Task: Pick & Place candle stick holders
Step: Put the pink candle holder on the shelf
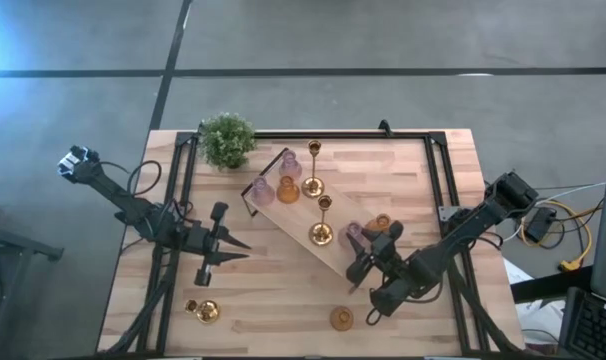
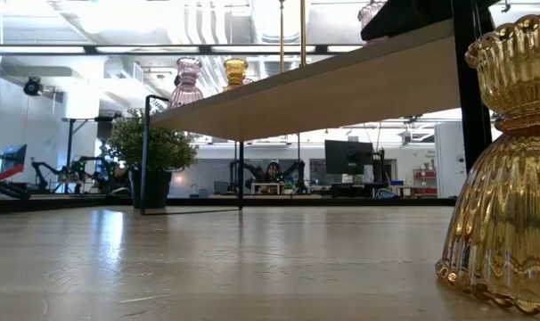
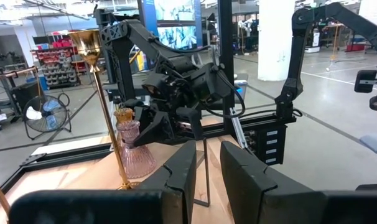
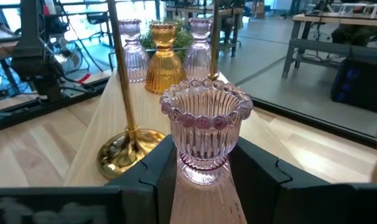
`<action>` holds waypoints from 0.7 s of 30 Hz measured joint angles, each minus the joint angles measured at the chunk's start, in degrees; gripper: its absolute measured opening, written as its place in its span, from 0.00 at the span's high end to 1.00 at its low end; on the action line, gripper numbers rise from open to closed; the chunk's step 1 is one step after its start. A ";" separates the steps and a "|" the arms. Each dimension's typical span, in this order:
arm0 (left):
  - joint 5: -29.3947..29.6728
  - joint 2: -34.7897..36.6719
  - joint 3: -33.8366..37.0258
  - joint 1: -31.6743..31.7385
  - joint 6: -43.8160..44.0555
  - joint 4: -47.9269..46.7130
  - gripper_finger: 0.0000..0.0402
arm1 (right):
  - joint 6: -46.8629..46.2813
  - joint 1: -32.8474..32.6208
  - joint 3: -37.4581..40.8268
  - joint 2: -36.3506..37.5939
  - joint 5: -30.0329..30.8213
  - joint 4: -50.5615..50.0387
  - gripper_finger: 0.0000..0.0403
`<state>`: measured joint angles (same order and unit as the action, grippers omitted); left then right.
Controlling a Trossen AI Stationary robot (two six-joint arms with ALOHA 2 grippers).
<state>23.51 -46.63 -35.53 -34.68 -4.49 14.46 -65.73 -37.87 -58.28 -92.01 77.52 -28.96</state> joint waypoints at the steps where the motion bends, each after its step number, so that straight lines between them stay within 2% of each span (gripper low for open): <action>1: 0.00 0.00 0.00 0.01 0.00 0.00 0.81 | 0.46 0.00 -0.27 0.00 -0.24 0.05 0.67; 11: -0.02 0.00 0.00 0.02 0.11 0.00 0.81 | 6.21 0.00 -2.69 -0.02 -0.79 -0.02 0.62; 21: -0.44 0.00 0.00 0.02 0.26 0.00 0.81 | 5.51 0.07 -2.44 0.02 -1.11 -0.84 0.57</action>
<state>23.06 -46.63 -35.53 -34.65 -4.23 14.46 -60.23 -37.80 -60.72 -91.98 76.41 -29.79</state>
